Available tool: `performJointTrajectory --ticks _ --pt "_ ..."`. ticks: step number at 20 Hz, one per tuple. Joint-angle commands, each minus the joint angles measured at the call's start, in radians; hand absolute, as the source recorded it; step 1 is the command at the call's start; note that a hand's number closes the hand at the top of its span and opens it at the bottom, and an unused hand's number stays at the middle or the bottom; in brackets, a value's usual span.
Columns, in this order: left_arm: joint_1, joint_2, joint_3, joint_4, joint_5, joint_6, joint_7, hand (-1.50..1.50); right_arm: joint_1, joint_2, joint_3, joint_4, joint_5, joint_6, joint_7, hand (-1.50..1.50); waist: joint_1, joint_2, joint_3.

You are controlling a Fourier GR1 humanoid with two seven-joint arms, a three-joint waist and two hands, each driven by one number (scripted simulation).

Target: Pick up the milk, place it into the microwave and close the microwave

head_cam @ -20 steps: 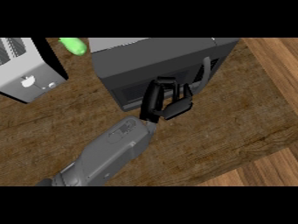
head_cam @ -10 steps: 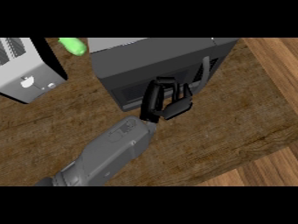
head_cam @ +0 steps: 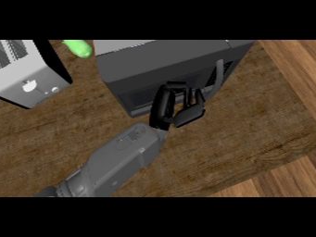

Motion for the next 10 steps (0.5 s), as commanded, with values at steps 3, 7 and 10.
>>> performJointTrajectory --ticks 3,7,10 --pt "-0.088 0.001 0.052 0.086 0.03 -0.011 -0.004 1.5 -0.017 -0.04 -0.02 0.03 0.018 0.011 -0.009 -1.5 -0.003 0.014 0.0" --pt "-0.088 0.001 0.047 0.087 0.047 -0.01 -0.023 1.5 -0.027 -0.051 -0.03 0.059 -0.003 0.027 -0.01 -1.5 -0.004 0.015 0.001" --pt "-0.093 0.001 0.04 0.088 0.064 -0.011 -0.025 1.5 -0.036 -0.053 -0.033 0.081 -0.019 0.033 -0.008 -1.5 -0.003 0.016 0.001"
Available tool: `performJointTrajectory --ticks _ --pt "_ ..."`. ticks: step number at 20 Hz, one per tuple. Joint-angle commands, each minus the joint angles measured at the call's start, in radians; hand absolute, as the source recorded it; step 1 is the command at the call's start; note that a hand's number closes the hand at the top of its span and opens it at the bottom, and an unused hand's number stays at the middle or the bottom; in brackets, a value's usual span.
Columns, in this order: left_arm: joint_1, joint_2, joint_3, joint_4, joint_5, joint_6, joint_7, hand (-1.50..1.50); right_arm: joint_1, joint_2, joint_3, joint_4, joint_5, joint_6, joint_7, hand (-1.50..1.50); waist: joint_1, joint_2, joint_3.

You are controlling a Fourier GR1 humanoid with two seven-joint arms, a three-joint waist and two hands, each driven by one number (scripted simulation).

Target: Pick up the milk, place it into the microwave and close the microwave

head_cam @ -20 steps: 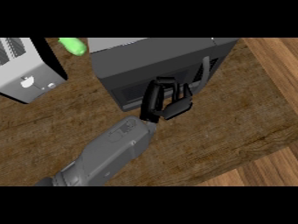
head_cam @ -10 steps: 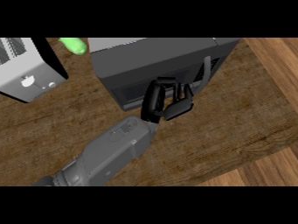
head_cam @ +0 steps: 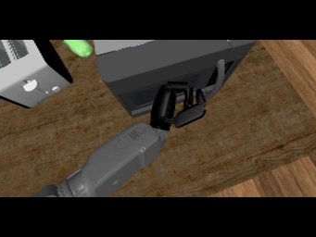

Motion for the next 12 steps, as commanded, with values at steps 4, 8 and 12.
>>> performJointTrajectory --ticks 4,8,12 --pt "-0.092 0.001 0.043 0.082 0.032 -0.007 -0.001 1.5 -0.023 -0.004 -0.005 0.061 -0.042 0.032 -0.001 -1.5 0.003 0.014 -0.001" --pt "-0.093 0.001 0.034 0.091 0.047 -0.019 -0.01 1.5 -0.035 0.001 -0.009 0.092 -0.061 0.034 0.0 -1.5 0.012 0.017 0.001" --pt "-0.102 0.001 0.029 0.091 0.067 -0.016 -0.009 1.5 -0.052 -0.016 -0.014 0.113 -0.08 0.049 0.007 -1.5 0.007 0.018 0.0"
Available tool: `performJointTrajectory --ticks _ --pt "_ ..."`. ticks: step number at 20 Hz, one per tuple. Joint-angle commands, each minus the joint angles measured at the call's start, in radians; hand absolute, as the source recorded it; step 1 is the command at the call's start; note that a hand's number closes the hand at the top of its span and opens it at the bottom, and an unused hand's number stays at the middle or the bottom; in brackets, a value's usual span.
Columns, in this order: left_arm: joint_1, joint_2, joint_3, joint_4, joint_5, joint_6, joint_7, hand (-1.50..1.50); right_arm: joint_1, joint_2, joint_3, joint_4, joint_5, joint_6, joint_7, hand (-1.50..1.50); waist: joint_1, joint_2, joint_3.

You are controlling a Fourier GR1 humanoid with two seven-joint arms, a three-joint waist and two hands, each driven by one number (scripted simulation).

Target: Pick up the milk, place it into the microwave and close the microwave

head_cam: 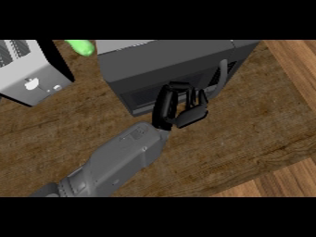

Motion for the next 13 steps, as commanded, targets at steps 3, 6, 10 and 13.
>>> performJointTrajectory --ticks 3,6,10,13 --pt "-0.088 0.001 0.052 0.086 0.032 -0.011 0.014 1.5 -0.031 -0.025 -0.011 0.043 -0.028 0.033 -0.003 -1.5 0.002 0.01 -0.003" --pt "-0.089 0.001 0.042 0.093 0.041 -0.012 0.009 1.5 -0.039 -0.034 -0.014 0.062 -0.039 0.045 -0.001 -1.5 0.002 0.012 -0.002" --pt "-0.099 0.001 0.03 0.08 0.063 -0.005 0.002 1.5 -0.057 -0.047 -0.017 0.086 -0.052 0.053 0.008 -1.5 -0.004 0.009 -0.002" --pt "-0.104 0.001 0.022 0.089 0.07 -0.014 -0.004 1.5 -0.07 -0.048 -0.013 0.099 -0.057 0.057 0.01 -1.5 0.008 0.012 -0.002"
